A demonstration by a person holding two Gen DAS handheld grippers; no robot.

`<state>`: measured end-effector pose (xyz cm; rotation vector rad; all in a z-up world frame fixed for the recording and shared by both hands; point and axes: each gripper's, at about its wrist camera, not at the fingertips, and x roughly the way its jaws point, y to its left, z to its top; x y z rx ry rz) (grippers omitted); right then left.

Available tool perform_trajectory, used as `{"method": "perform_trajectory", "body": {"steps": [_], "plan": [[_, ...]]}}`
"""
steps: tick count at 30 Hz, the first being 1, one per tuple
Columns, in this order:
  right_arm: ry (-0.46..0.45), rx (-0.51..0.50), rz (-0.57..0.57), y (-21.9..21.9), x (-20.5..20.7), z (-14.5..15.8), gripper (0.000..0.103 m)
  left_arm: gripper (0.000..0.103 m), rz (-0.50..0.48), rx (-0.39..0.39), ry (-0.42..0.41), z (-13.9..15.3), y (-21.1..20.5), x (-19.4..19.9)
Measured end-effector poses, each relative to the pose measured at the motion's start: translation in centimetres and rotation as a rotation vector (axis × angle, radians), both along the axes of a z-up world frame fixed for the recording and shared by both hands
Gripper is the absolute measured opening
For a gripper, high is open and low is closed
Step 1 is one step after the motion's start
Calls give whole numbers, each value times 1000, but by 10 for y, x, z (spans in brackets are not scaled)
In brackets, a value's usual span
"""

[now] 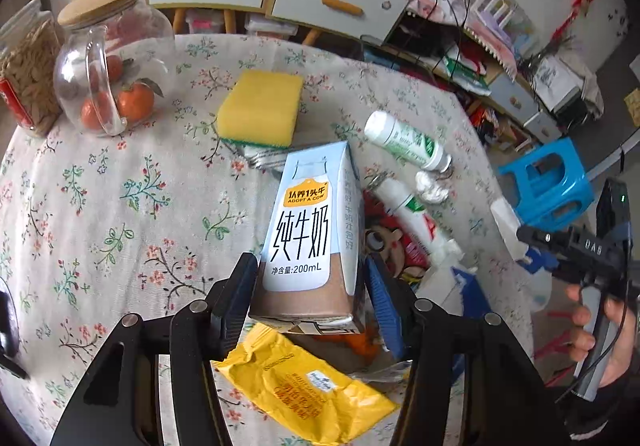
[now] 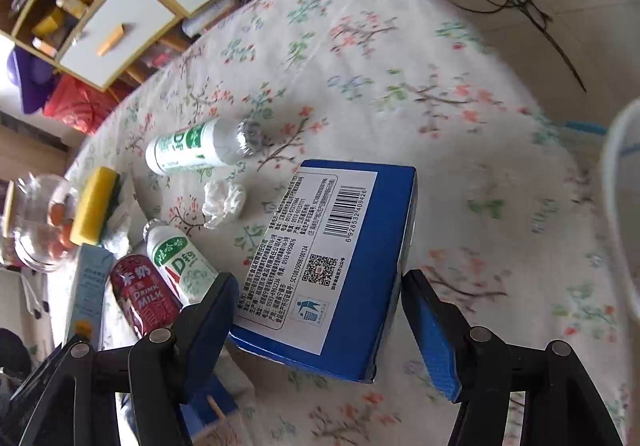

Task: Collect trash
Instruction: 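Grasp the milk carton with the left gripper while the right gripper grasps the blue box, then carry both items over the white wastebasket and open both grippers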

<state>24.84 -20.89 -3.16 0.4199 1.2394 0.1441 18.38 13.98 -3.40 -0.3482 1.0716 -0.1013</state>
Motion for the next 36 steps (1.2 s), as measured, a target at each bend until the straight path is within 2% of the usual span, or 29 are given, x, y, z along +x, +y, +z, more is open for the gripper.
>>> {"method": "perform_trajectory", "body": {"steps": [9,13,18,22,24,27,31,36], "plan": [[-52,30,-119,-84,-24,25,72,57,-37,-65,-68,31,-41,-4],[-43,32,-203,-128,-36,23,72,57,-95,-78,-74,37,-75,-2],[-6,7,-317,-190,-50,12,72,57,-200,-50,-63,41,-129,0],[19,21,-364,-229,-56,1,73,57,-269,-42,-49,40,-173,4],[22,55,-386,-245,-58,-4,74,57,-296,-47,-41,38,-193,7],[41,89,-405,-261,-60,-11,90,57,-350,-35,-38,36,-230,14],[34,79,-426,-277,-70,-3,91,57,-419,-35,-33,32,-278,19],[26,-16,-417,-287,-89,7,91,57,-494,-41,-8,20,-336,30]]}}
